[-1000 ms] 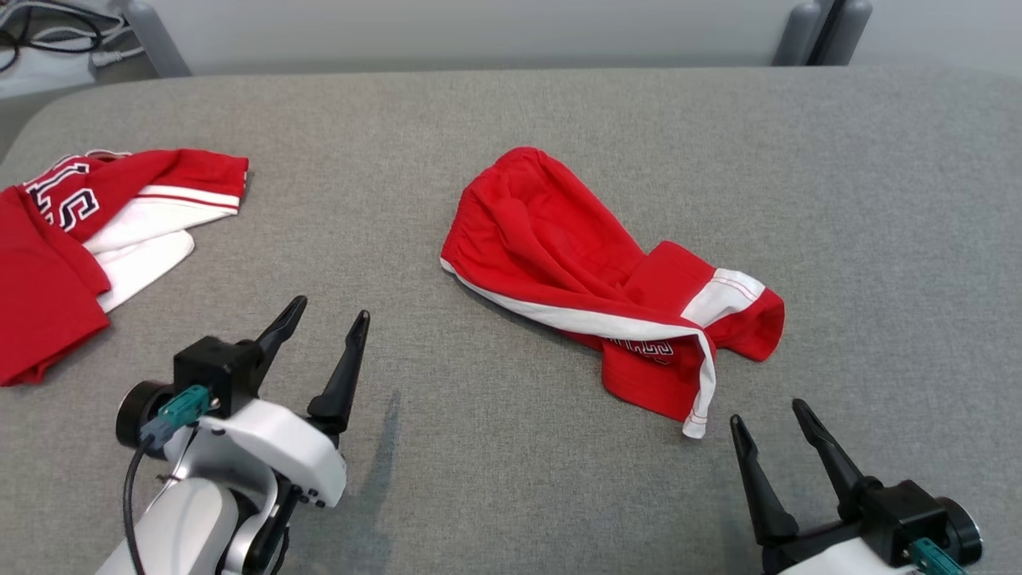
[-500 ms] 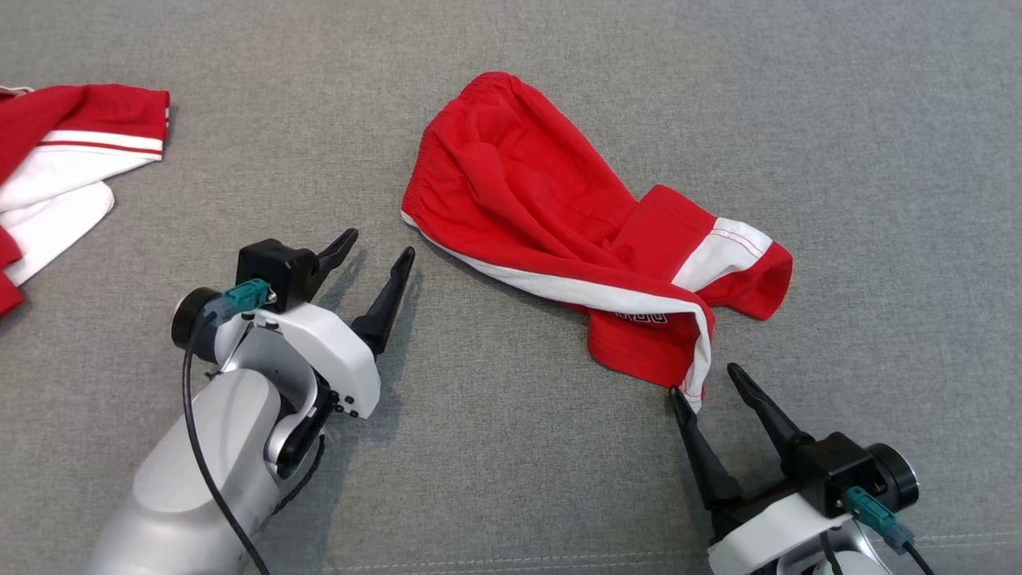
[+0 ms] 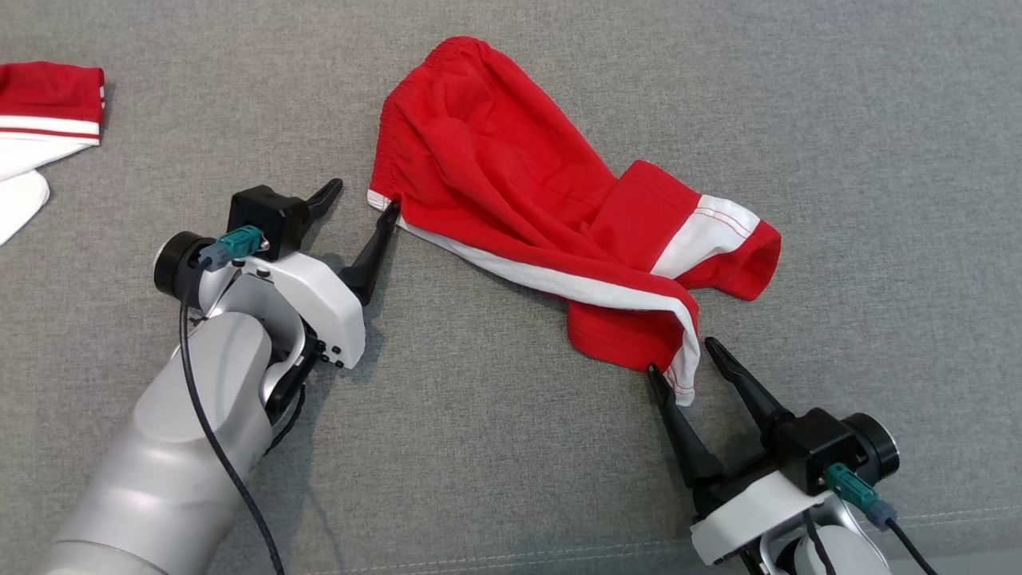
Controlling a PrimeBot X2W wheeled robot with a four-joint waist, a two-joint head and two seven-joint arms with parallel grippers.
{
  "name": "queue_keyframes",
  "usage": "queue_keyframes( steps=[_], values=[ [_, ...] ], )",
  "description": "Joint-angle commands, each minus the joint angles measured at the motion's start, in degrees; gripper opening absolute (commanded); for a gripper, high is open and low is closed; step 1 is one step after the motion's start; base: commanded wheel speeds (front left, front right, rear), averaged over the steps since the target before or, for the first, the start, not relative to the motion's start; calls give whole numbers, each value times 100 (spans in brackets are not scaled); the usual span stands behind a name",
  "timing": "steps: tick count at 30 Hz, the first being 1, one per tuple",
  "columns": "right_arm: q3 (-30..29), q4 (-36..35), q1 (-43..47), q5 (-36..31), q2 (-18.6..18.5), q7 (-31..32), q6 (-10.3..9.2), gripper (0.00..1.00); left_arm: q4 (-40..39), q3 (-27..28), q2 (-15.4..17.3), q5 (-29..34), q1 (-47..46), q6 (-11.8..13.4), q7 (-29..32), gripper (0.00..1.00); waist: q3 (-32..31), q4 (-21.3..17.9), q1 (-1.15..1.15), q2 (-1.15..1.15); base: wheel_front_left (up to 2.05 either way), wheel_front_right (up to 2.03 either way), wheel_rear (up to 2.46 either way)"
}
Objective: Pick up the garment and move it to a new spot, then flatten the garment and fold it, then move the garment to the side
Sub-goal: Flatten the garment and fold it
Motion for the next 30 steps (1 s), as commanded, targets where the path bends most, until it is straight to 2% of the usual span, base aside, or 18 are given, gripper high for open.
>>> queue_keyframes(
  steps=[1,3,4,5,6,7,8,10,17,21,26,27,30],
  values=[
    [160,-94,-72,38,3,-75,6,100,17,85,132,29,-251,-41,-93,100,14,-5,0,0,0,0,0],
    [163,-86,-91,41,3,-77,6,100,115,-24,86,11,-311,-64,-143,100,25,0,0,0,0,0,0],
    [160,-88,-98,41,3,-78,6,91,163,-78,67,-5,-335,-71,-155,100,27,1,0,0,0,0,0],
    [161,-92,-104,39,5,-78,6,58,195,-135,54,-16,-361,-77,-180,100,28,0,0,0,0,0,0],
    [164,-91,-108,38,6,-79,6,42,230,-178,31,-65,-373,-82,-195,95,23,-5,0,0,0,0,0],
    [162,-86,-112,38,7,-79,6,33,246,-259,18,-99,-388,-84,-200,65,19,-10,0,0,0,0,0],
    [159,-81,-119,39,8,-80,6,22,250,-347,22,-119,-409,-86,-220,45,17,-15,0,0,0,0,0],
    [152,-77,-136,32,10,-81,6,0,249,-511,38,-224,-433,-87,-241,0,5,-31,0,0,0,0,0],
    [99,-167,-25,117,-17,-83,6,0,260,-749,135,-480,-434,-89,-415,0,-111,-36,0,0,0,0,0],
    [-88,-358,261,128,-114,-83,6,0,94,-732,81,-582,-178,-76,-469,0,-229,13,0,0,0,0,0],
    [-339,-800,804,106,-311,-60,6,0,-548,-624,178,-731,486,257,-471,0,-405,48,0,0,0,0,0],
    [-339,-800,804,106,-311,-60,6,0,-548,-624,178,-731,486,257,-471,0,-405,48,0,0,0,0,0],
    [-508,-1192,1115,110,-469,62,6,0,-1339,-555,440,-824,972,591,-285,0,-444,62,0,0,0,0,0]
  ],
)
